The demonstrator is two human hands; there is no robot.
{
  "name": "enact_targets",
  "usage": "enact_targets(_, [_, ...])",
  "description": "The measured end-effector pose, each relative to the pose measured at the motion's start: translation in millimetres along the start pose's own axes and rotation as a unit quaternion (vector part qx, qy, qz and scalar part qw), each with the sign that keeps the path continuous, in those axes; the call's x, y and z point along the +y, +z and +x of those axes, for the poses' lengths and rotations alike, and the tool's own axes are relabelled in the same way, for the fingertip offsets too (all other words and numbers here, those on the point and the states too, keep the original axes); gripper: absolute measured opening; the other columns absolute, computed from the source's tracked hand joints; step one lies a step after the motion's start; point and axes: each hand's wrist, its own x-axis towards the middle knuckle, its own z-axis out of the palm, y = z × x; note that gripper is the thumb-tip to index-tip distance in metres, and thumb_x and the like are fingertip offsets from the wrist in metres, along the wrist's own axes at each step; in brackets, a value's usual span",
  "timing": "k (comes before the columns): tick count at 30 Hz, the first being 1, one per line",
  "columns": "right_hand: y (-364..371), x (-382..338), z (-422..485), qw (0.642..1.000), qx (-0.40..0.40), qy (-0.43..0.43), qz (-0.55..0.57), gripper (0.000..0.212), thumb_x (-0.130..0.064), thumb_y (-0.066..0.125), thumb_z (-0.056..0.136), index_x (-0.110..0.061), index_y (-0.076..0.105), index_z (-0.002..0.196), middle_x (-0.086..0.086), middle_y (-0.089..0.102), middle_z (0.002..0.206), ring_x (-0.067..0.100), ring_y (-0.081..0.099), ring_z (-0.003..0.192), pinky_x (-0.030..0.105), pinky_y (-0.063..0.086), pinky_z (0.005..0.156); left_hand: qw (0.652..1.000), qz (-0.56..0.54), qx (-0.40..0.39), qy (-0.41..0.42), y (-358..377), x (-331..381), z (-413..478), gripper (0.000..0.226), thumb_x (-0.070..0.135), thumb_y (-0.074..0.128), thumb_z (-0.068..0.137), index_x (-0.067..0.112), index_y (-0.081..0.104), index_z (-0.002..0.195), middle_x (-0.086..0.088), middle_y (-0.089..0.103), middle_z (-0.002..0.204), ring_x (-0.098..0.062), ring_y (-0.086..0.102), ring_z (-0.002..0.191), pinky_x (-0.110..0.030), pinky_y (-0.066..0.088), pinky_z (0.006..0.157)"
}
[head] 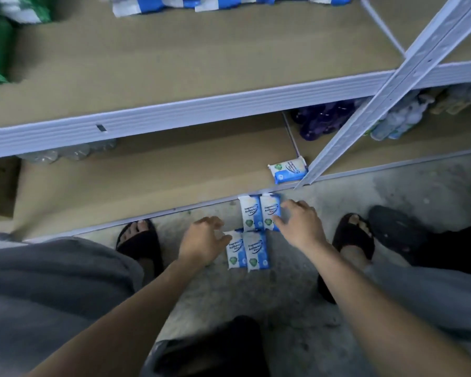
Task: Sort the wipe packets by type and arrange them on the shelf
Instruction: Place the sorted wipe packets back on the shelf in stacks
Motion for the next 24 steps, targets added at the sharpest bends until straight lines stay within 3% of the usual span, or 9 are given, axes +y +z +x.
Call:
enact_targets(5, [46,35,33,0.994,-0.072,0.05,0.062,0.046,-0.043,0.068,0.089,-0.015,0.062,0.125,0.011,0.067,0.121,0.032,0.061,0.112,0.036,0.05,0.089,0.993,-0.052,-0.067,-0.084,47,-14,26,0.029,0.036,0.073,0.089,0.012,0.068,0.104,-0.005,0.072,0.106,-0.024,0.068,0.095,-0.031,0.054,0.074])
enact_targets(11, [86,56,71,0.982,-0.106,0.083,0.134,0.052,-0.041,0.072,0.086,-0.016,0.06,0.13,0.006,0.069,0.121,0.028,0.065,0.11,0.036,0.053,0.09,0.982,-0.13,-0.078,-0.111,83,0,73,0.032,0.03,0.07,0.093,0.012,0.064,0.119,-0.002,0.067,0.11,-0.012,0.06,0.087,-0.016,0.044,0.058])
enact_targets(14, [102,63,88,0.979,-0.105,0.096,0.144,0.06,-0.044,0.069,0.087,-0.019,0.053,0.139,0.005,0.068,0.125,0.027,0.064,0.111,0.038,0.054,0.092,0.983,-0.139,-0.071,-0.096,97,10,95,0.028,0.045,0.065,0.094,0.023,0.067,0.112,0.006,0.073,0.104,-0.014,0.069,0.086,-0.037,0.059,0.072])
enact_targets(16, [109,65,96,0.977,-0.098,0.107,0.156,0.063,-0.044,0.068,0.087,-0.019,0.05,0.142,0.006,0.066,0.128,0.026,0.063,0.114,0.039,0.053,0.095,0.982,-0.131,-0.089,-0.107,111,8,107,0.032,0.053,0.059,0.094,0.026,0.065,0.111,0.004,0.074,0.103,-0.015,0.07,0.085,-0.043,0.061,0.075])
enact_targets(20, [121,66,102,0.966,-0.1,0.122,0.205,0.063,-0.041,0.07,0.087,-0.016,0.051,0.142,0.004,0.067,0.128,0.023,0.063,0.115,0.039,0.052,0.098,0.981,-0.135,-0.078,-0.115,124,14,118,0.034,0.044,0.058,0.096,0.025,0.059,0.124,0.002,0.073,0.11,-0.02,0.07,0.093,-0.043,0.059,0.081])
enact_targets(22, [126,67,102,0.961,-0.088,0.13,0.227,0.065,-0.041,0.071,0.086,-0.017,0.051,0.144,0.002,0.067,0.129,0.022,0.062,0.116,0.037,0.052,0.099,0.982,-0.13,-0.075,-0.114,128,18,121,0.035,0.038,0.057,0.098,0.021,0.057,0.129,-0.001,0.071,0.113,-0.022,0.068,0.095,-0.036,0.056,0.082])
enact_targets(24, [130,68,102,0.947,-0.082,0.154,0.269,0.06,-0.035,0.073,0.087,-0.019,0.053,0.141,0.0,0.068,0.125,0.018,0.063,0.112,0.029,0.053,0.088,0.981,-0.133,-0.063,-0.129,134,20,125,0.039,0.037,0.057,0.099,0.017,0.055,0.133,-0.002,0.069,0.115,-0.024,0.065,0.1,-0.031,0.051,0.082])
